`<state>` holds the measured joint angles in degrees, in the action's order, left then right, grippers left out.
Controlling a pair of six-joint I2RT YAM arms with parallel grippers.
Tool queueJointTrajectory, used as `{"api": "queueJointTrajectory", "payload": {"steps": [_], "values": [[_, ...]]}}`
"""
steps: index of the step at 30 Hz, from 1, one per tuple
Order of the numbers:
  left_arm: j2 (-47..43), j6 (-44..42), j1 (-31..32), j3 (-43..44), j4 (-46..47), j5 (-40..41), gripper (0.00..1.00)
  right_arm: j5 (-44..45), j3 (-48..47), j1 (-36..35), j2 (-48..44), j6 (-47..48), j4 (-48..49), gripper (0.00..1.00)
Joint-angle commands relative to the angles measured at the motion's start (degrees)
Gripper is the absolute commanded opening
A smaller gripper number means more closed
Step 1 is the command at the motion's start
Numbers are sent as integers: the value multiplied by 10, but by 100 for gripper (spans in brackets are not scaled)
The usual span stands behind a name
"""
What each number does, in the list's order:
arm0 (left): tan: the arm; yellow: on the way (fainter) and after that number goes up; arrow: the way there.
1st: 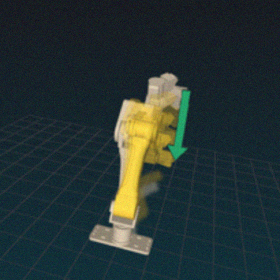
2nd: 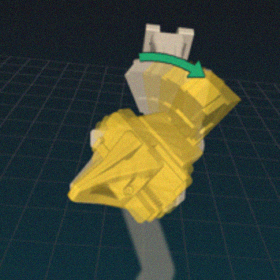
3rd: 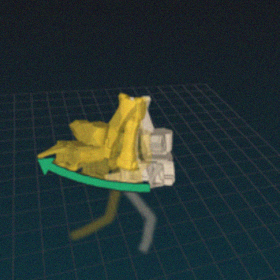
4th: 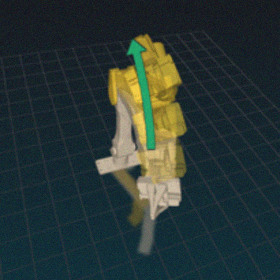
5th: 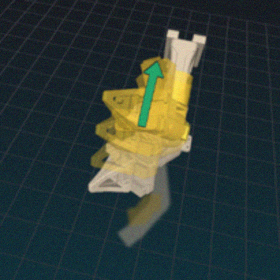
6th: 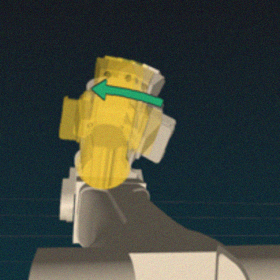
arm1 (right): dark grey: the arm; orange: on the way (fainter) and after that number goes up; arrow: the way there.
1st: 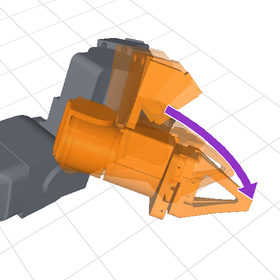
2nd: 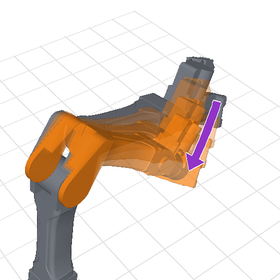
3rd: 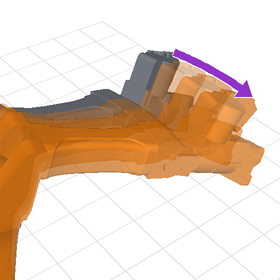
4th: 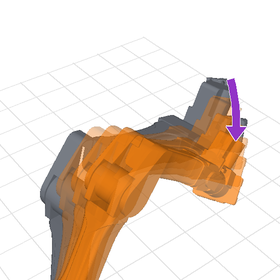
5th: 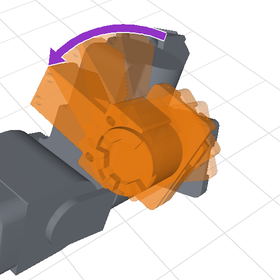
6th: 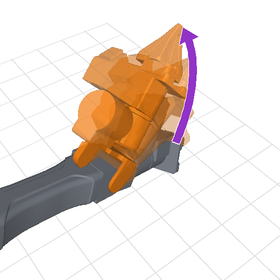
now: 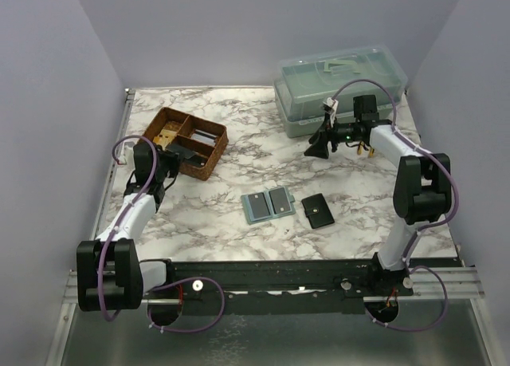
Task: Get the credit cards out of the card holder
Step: Place the credit card in the storage box.
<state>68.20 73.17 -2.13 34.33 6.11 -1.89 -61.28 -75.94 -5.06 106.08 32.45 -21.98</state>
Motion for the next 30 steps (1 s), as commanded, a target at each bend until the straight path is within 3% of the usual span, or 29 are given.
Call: {"api": "queueJointTrajectory", "payload": {"steps": [1, 14, 22, 30], "values": [[8, 8, 0, 22, -4, 15, 0, -23, -20, 1, 17, 3, 3, 73], [30, 15, 0, 45, -21, 23, 0, -15, -28, 2, 35, -45, 69, 73], [73, 17, 2, 68, -31, 34, 0, -35, -119, 2, 99, -63, 28, 73], [166, 20, 17, 133, -54, 34, 0, -35, -151, 1, 118, -55, 12, 73]]}}
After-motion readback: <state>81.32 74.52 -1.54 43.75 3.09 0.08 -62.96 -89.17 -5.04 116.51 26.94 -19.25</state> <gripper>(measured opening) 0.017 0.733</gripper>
